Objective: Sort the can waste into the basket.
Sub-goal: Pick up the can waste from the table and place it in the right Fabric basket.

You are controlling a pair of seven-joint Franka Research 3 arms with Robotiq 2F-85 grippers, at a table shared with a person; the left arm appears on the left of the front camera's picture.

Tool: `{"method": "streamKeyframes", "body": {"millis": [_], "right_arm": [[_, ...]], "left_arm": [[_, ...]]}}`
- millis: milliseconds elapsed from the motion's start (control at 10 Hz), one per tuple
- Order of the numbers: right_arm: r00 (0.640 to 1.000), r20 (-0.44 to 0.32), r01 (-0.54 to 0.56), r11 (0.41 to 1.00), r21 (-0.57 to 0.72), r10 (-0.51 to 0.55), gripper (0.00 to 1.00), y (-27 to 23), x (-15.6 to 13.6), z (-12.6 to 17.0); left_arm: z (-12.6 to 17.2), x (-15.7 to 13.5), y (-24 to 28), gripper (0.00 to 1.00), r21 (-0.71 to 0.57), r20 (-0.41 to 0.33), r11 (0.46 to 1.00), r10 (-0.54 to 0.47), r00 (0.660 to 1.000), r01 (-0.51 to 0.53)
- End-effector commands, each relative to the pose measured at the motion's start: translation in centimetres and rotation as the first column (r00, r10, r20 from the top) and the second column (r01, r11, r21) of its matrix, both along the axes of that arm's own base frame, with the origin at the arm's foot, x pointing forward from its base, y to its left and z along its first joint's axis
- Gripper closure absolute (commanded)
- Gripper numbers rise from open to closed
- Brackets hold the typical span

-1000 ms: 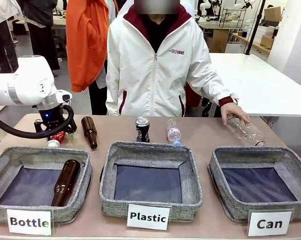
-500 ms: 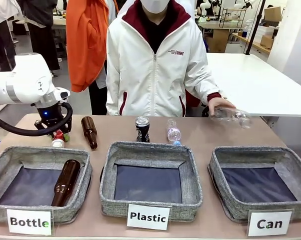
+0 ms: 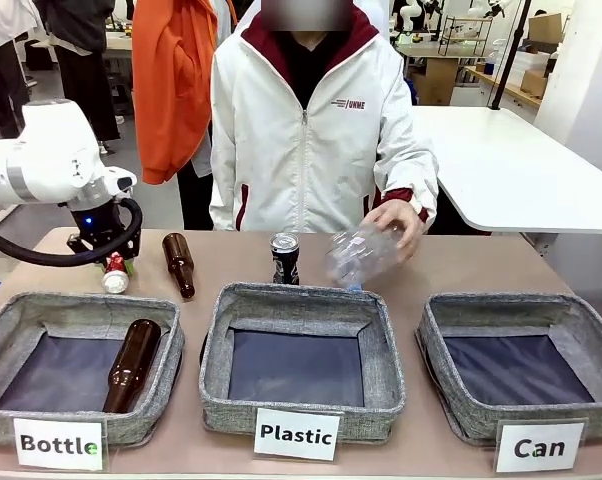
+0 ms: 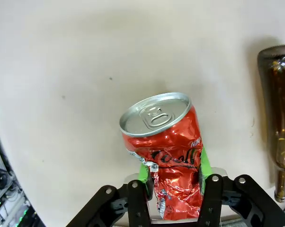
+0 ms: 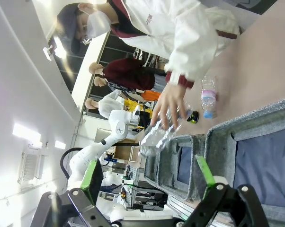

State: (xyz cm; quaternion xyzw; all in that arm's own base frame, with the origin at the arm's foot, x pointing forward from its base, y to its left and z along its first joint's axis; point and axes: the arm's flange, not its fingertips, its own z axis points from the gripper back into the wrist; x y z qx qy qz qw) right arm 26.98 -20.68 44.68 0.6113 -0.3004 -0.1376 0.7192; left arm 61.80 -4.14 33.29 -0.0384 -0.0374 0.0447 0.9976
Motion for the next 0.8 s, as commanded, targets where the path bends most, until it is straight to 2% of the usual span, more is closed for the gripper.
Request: {"method": "streamKeyframes", "body": {"millis": [0,100,200,300,500,600,700], "right_arm": [[0.999,0.038,0.008,1.000,0.008,-0.008,0.00,-0.1,0.2,0.1],[0.999,0.038,0.008,1.000,0.008,-0.008,0.00,-0.1,0.2,0.1],[0.999,0.038,0.008,1.000,0.008,-0.008,0.00,-0.1,0.2,0.1],[0.999,0.038,0.008,1.000,0.008,-0.008,0.00,-0.1,0.2,0.1],[0.999,0.038,0.008,1.000,0.008,-0.008,0.00,-0.1,0.2,0.1],[0.999,0.038,0.008,1.000,0.008,-0.008,0.00,-0.1,0.2,0.1],[0.999,0.038,0.008,1.000,0.008,-0.008,0.00,-0.1,0.2,0.1]], "left_arm": [[4.4,-2.7,1.0,1.00,0.000,0.115,1.000,0.016,0.993,-0.016],[8.3,-5.0,1.0,1.00,-0.029,0.197,0.998,-0.050,0.979,0.057],[12.4,-8.5,0.3,1.00,-0.055,0.251,0.979,-0.179,0.951,0.198],[14.8,-12.1,-0.9,1.00,-0.002,0.301,0.934,-0.340,0.891,0.358],[16.8,-19.1,-3.1,1.00,0.040,0.350,0.794,-0.580,0.736,0.607],[16.6,-22.4,-4.2,1.00,0.062,0.413,0.691,-0.674,0.612,0.720],[15.8,-24.8,-5.7,1.00,0.044,0.468,0.627,-0.701,0.539,0.778]]}}
